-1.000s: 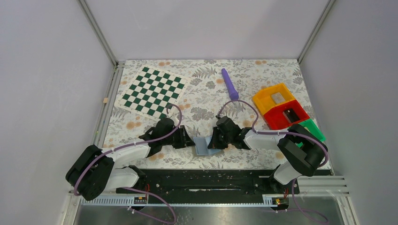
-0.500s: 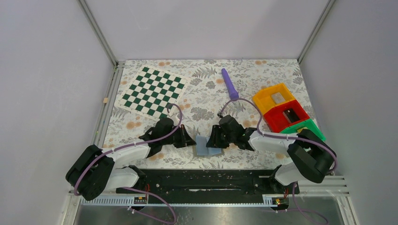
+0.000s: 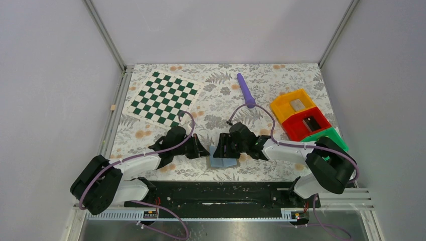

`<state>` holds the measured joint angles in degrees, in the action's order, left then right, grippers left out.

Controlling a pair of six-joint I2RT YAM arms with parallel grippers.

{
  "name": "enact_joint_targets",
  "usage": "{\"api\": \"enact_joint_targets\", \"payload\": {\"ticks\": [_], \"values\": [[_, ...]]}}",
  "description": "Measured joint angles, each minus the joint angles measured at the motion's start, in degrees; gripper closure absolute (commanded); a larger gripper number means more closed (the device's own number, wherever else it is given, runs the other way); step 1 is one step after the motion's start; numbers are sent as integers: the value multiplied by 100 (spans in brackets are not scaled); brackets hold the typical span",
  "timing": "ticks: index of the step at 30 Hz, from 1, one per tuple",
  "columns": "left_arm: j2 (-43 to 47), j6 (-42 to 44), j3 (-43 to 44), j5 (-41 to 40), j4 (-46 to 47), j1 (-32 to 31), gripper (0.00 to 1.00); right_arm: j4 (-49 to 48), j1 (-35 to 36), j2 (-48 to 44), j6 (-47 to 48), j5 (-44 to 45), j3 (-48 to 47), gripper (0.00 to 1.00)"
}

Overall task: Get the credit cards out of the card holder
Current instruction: Remove the credit card from the card holder.

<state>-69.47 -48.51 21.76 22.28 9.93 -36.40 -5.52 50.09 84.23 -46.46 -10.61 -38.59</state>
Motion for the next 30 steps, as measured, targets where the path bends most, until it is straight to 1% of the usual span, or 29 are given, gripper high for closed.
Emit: {"api": "enact_joint_targets", "payload": {"ticks": [8, 11, 12, 16, 18, 20, 24, 30], "values": [[63, -7, 0, 7, -44, 0, 100, -37, 236, 299, -37, -48, -175, 39], [85, -9, 0, 9, -61, 0, 100, -33, 264, 350, -37, -42, -186, 41], [87, -11, 0, 9, -72, 0, 100, -28, 271, 374, -37, -42, -197, 43], [87, -9, 0, 7, -94, 0, 100, 28, 291, 444, -28, 4, -260, 58], [87, -9, 0, 4, -125, 0, 100, 61, 304, 444, -17, 81, -280, 61], [87, -9, 0, 4, -140, 0, 100, 197, 317, 435, 13, 197, -302, 61], [90, -4, 0, 4, -173, 0, 100, 643, 319, 293, 90, 505, -328, 58], [177, 20, 0, 2, -358, -2, 100, 1405, 323, -232, 334, 1248, -374, 57]]}}
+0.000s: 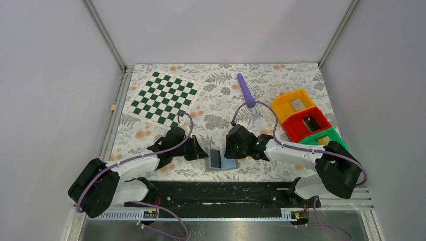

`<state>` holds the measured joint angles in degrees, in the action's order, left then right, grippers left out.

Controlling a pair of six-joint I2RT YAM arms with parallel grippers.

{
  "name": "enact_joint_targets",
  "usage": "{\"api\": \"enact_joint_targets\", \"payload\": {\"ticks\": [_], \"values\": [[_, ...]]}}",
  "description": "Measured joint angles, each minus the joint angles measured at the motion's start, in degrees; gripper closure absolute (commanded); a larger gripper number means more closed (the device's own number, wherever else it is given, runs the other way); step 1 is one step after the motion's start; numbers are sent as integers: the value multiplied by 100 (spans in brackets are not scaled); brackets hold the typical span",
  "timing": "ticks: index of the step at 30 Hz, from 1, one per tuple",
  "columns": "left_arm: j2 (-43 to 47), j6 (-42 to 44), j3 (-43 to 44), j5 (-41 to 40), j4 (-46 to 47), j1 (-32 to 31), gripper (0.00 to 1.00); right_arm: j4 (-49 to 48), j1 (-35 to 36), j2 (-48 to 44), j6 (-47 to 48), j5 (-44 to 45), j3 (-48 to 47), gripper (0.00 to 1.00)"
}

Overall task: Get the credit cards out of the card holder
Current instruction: Remove the credit card from the card holder.

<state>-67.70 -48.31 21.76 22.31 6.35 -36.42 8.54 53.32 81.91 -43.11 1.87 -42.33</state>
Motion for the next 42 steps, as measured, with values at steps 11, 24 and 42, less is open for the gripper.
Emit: {"api": "enact_joint_targets", "payload": {"ticks": [11, 24, 42], "values": [[227, 44, -11, -48, -317, -2, 100, 1113, -2, -975, 404, 732, -101, 57], [249, 48, -83, -118, -380, -2, 97, -439, 0, -629, 164, -988, -177, 63], [466, 90, -50, -413, -1005, -2, 59, -1473, -256, 46, -177, -1552, 431, 67]]}}
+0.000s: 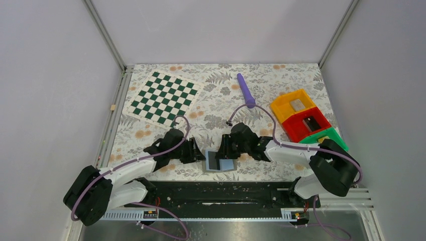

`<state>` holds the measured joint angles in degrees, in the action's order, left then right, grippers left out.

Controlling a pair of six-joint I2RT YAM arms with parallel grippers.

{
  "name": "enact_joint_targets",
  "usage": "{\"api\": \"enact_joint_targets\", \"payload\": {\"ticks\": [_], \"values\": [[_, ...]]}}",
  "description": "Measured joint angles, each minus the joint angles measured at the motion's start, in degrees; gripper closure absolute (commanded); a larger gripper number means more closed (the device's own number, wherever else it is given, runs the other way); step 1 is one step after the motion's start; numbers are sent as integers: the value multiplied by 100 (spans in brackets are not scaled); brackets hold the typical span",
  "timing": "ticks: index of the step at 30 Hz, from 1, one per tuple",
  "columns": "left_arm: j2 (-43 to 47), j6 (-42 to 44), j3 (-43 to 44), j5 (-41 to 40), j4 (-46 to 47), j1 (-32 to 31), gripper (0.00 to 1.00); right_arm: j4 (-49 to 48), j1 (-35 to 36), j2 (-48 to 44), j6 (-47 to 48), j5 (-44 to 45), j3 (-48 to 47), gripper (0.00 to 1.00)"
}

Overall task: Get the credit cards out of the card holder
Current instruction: Remove the credit card from the card holder.

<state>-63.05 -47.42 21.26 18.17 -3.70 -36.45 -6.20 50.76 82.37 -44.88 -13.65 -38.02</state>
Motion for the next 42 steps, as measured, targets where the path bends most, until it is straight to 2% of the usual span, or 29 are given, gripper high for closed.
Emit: {"api": "enact_joint_targets", "payload": {"ticks": [8, 13, 20, 33, 38, 42], "values": [[428, -13, 199, -168, -243, 0, 59, -391, -59, 243, -136, -203, 131, 69], [455, -26, 192, -79, -107, 0, 69, -501, -138, 306, -151, -210, 234, 69], [-57, -138, -37, 229, 601, -4, 79, -610, -179, 470, -162, -210, 382, 67], [-857, -175, -251, 282, 1064, -4, 80, -1154, -275, 728, -345, -393, 560, 65], [-916, -177, -269, 293, 1220, -4, 80, -1484, -339, 831, -452, -577, 649, 69], [-922, -197, -304, 293, 1309, -7, 80, -1694, -348, 935, -487, -721, 673, 83]]}}
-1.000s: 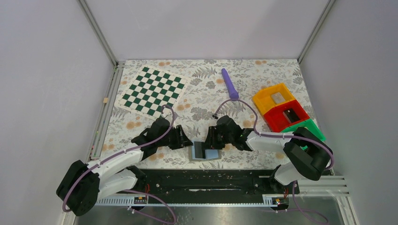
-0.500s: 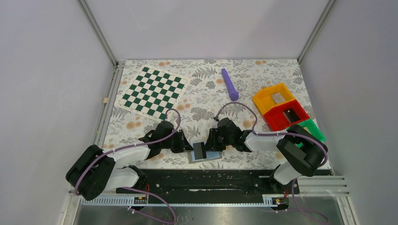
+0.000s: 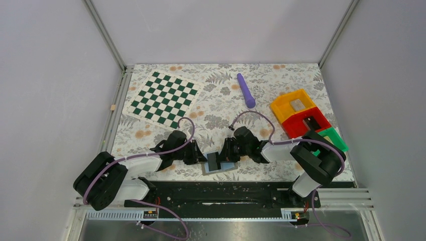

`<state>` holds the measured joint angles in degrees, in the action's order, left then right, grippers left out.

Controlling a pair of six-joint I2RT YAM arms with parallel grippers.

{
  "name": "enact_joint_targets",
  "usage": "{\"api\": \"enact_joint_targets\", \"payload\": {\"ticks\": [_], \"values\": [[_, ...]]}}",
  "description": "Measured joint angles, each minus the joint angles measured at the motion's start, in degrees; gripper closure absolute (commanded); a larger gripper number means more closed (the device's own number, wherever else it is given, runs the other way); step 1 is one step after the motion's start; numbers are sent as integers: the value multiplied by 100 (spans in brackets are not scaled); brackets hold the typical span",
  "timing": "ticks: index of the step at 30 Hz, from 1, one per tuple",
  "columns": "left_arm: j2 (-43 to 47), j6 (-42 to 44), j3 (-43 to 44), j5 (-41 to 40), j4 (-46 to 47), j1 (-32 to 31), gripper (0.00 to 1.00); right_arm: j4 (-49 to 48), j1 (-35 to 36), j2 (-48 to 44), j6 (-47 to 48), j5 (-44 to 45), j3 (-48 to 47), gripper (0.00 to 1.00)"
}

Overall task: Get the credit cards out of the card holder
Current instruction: Remove the credit card from the card holder.

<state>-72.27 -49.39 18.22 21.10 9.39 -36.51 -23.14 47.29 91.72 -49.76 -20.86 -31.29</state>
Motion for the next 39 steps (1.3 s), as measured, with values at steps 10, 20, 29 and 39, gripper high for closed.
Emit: {"api": "enact_joint_targets", "payload": {"ticks": [10, 20, 29, 39], "values": [[-22, -2, 0, -9, 37, -4, 79, -166, -142, -17, -109, -247, 107, 100], [-136, -4, 22, 24, 118, -4, 78, -122, -363, -323, -44, -284, 247, 100], [-229, -4, 94, 92, 149, -11, 75, 389, -601, -861, 184, -280, 328, 100], [188, 55, 116, 35, -417, -15, 59, 1596, -686, -1762, 741, -61, 205, 100]]}}
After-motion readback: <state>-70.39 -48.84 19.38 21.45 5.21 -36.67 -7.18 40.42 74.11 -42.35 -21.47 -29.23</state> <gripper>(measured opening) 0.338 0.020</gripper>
